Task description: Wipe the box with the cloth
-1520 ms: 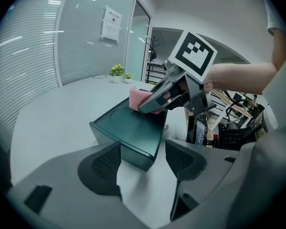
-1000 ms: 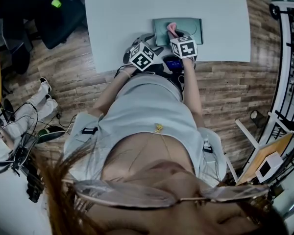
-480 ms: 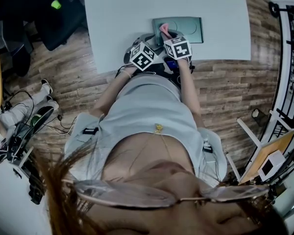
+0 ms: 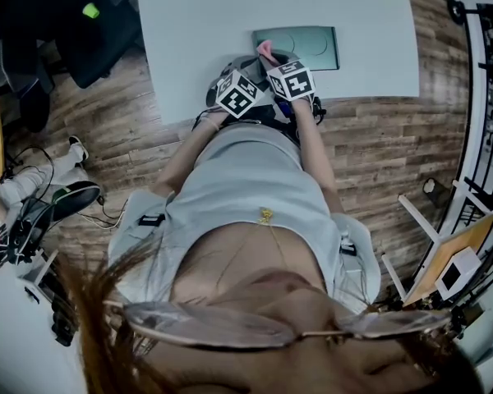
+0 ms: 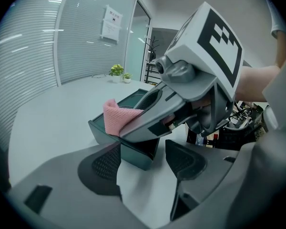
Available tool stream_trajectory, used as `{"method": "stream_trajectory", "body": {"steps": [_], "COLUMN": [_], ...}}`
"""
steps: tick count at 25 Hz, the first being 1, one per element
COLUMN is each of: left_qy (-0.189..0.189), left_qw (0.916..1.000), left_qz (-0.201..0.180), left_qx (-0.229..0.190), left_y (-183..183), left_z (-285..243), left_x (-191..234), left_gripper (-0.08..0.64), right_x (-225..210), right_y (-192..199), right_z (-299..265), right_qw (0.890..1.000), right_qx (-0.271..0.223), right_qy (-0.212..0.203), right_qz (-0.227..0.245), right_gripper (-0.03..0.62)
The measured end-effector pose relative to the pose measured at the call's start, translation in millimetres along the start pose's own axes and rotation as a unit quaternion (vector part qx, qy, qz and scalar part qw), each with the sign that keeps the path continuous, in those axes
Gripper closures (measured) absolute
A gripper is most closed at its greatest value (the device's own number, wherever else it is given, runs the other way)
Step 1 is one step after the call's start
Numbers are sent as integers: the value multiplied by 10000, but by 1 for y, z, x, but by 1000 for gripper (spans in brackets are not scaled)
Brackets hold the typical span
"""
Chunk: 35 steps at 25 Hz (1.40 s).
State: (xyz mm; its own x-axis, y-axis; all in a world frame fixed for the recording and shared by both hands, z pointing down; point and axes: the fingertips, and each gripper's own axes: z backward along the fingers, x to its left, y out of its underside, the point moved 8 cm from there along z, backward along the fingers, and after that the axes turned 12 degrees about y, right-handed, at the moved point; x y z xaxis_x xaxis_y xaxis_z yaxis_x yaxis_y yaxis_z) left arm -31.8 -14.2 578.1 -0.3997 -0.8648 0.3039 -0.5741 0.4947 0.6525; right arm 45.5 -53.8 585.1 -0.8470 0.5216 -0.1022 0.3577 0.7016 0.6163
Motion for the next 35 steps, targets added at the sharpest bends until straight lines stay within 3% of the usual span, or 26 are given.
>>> {"method": "stream_trajectory", "body": {"steps": [7,14,20,25,35], "left_qy": [-94,-122,-159,-183,-142], "left_qw": [9998,9997,9996,9995,9994], "left_qz": [-16,-6,39,68,71], "left_qx": [177,220,239,241,300], "left_y": [0,1,2,1,2], "left_z": [-2,-3,-3,-3,-4], "left_x": [0,0,-1,-1,-2], "left_gripper": [268,268,268,268,268], "right_x": [-17,-79,-122,-140,-141], "right_y": [-2,10,34,53,61], "right_z": [17,55,75,76,71], "right_qw": [9995,9932,9860,9808,9783], "right_qx": [-245,-472,-302,122,128], "right_qy": [170,931,1485,1883,1986], "right_qz": [-53,-514,-695,-489,-578], "right_gripper": [555,554,554,554,555]}}
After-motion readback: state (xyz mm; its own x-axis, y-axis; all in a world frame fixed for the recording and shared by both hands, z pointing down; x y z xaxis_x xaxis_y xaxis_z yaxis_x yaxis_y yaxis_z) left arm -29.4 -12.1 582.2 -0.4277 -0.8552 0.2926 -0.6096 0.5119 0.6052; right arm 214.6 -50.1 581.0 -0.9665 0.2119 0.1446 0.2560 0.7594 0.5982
